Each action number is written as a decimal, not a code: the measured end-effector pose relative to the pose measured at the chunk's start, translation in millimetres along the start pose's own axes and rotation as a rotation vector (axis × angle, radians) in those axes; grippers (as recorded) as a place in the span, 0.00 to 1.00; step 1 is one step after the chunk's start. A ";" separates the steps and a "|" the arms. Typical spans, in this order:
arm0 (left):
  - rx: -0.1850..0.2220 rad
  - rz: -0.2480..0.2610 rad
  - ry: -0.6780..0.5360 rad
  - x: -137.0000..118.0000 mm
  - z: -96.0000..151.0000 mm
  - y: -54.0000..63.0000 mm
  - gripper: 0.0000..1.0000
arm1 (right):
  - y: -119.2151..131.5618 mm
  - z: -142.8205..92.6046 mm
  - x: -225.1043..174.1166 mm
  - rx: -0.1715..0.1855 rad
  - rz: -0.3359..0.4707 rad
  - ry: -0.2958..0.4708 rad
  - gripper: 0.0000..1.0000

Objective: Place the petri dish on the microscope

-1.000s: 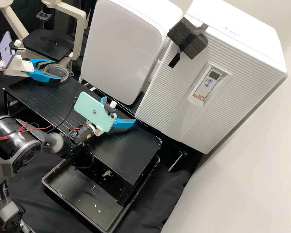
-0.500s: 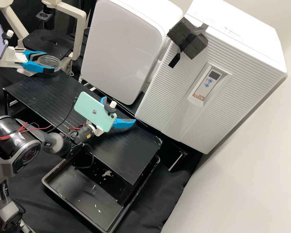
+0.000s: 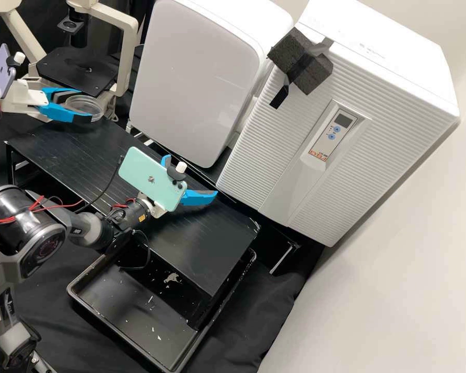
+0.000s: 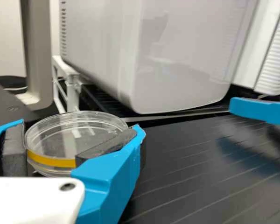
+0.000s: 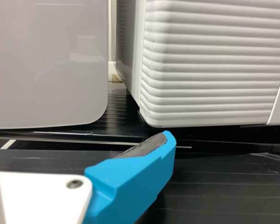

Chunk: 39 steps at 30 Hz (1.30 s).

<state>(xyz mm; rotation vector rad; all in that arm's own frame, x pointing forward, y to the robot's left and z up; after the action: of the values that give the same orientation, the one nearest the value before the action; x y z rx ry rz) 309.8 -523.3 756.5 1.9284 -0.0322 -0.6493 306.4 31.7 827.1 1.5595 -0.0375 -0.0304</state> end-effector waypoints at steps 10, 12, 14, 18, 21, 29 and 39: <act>0.009 0.057 0.041 -3.8 -12.8 17.8 0.00 | 0.0 0.0 0.0 0.000 0.000 0.000 1.00; 0.002 0.069 0.065 -5.8 -19.1 20.5 0.00 | 0.0 0.0 0.0 0.000 0.000 0.000 1.00; -0.004 0.075 0.084 -5.9 -24.5 21.9 0.00 | 0.0 0.0 0.0 0.000 0.000 0.000 1.00; -0.012 0.078 0.118 -3.6 -34.4 23.9 0.00 | 0.0 0.0 0.0 0.000 0.000 0.000 1.00; -0.015 0.084 0.145 -1.6 -43.4 27.4 0.00 | 0.0 0.0 0.0 0.000 0.000 0.000 1.00; -0.034 0.104 0.273 8.4 -73.2 42.1 0.00 | 0.0 0.0 0.0 0.000 0.000 0.000 1.00; 0.014 0.094 0.351 26.6 -87.3 54.6 0.00 | 0.0 0.0 0.0 0.000 0.000 0.000 1.00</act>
<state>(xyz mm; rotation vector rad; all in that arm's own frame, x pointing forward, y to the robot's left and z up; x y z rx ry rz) 386.4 -482.6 818.1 2.0168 0.0928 -0.2434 306.4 31.7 827.1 1.5595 -0.0375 -0.0304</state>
